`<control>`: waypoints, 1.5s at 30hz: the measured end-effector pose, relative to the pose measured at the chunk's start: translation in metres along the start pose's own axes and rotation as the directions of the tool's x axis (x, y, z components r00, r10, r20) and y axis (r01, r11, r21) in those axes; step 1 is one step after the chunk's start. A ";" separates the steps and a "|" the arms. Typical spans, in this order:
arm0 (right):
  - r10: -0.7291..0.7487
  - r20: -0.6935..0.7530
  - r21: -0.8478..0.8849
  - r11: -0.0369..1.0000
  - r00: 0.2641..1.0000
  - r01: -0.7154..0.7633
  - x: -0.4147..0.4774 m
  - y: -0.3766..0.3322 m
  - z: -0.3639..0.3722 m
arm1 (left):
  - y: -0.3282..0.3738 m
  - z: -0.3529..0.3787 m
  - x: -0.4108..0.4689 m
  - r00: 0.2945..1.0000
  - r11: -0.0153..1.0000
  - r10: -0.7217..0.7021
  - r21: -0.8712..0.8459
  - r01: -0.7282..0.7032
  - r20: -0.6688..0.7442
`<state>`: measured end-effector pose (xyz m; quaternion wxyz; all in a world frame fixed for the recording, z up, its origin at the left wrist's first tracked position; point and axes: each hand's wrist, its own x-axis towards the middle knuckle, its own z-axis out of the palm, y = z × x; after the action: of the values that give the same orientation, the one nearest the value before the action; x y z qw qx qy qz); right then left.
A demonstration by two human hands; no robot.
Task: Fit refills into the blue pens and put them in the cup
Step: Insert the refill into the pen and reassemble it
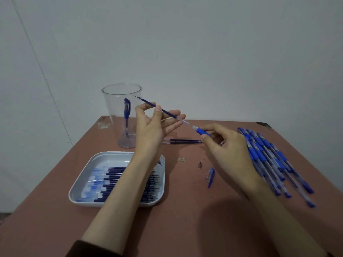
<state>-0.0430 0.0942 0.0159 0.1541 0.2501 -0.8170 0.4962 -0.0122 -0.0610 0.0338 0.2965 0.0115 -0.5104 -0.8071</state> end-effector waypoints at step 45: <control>0.228 0.140 0.457 0.848 0.964 -0.267 0.001 -0.007 0.000 | -0.017 0.011 -0.012 0.940 0.953 -0.198 0.280 0.119 0.276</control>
<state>-0.0401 0.0913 0.0210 -0.0098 0.1926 -0.7024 0.6851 -0.0143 -0.0411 0.0212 0.1446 -0.0316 -0.6482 -0.7470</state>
